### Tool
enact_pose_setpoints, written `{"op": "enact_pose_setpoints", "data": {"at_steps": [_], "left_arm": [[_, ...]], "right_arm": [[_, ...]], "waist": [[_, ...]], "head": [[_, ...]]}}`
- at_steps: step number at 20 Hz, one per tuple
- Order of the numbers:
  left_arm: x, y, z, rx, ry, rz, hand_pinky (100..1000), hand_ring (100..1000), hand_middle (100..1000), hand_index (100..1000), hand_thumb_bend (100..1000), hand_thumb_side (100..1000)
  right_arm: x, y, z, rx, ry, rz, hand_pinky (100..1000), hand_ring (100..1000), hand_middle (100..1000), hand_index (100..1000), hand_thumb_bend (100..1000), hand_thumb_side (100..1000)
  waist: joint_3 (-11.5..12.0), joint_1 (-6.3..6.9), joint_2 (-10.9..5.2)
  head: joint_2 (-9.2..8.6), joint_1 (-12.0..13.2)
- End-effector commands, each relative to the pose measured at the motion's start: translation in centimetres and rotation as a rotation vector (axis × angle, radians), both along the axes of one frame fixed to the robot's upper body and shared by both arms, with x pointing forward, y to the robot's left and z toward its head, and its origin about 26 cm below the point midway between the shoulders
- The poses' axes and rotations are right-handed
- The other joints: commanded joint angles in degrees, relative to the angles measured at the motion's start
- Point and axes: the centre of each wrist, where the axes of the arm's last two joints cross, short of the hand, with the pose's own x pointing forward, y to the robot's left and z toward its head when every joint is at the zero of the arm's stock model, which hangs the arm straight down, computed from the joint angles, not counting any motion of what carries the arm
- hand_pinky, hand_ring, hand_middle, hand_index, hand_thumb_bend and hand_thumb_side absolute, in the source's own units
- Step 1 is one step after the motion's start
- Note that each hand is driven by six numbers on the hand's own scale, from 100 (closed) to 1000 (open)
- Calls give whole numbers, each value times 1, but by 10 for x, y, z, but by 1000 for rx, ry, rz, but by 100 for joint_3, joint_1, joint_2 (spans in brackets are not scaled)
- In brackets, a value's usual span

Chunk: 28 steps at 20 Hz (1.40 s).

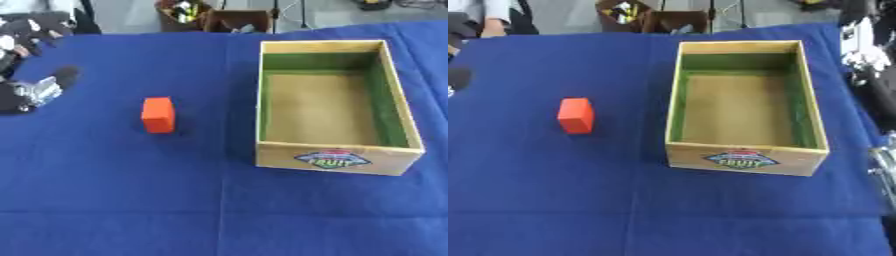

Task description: Pick up objects on the table and place them in the box.

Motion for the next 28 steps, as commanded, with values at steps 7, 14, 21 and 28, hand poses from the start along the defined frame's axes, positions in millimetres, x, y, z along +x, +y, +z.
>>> {"op": "enact_pose_setpoints", "data": {"at_steps": [7, 14, 21, 28], "left_arm": [[25, 11, 17, 146, 91, 21, 725, 827, 846, 1000, 603, 918], [51, 3, 25, 242, 192, 17, 732, 838, 830, 1000, 630, 854], [79, -9, 21, 286, 330, -2, 733, 838, 836, 1000, 675, 803], [96, -26, 15, 323, 411, -36, 743, 844, 845, 1000, 716, 784]], "right_arm": [[-4, 1, 7, -23, -24, 16, 908, 829, 599, 787, 100, 574], [-4, 2, 6, -33, -16, 24, 909, 829, 598, 787, 100, 576], [-4, 4, 6, -39, -9, 33, 910, 829, 597, 787, 100, 576], [-4, 5, 7, -42, -9, 41, 910, 829, 596, 787, 100, 576]], "waist": [[-40, 24, -149], [-75, 52, -152], [-120, 81, -147], [-164, 97, -143]], "head": [[-34, 59], [-13, 113], [14, 170], [34, 200]]}}
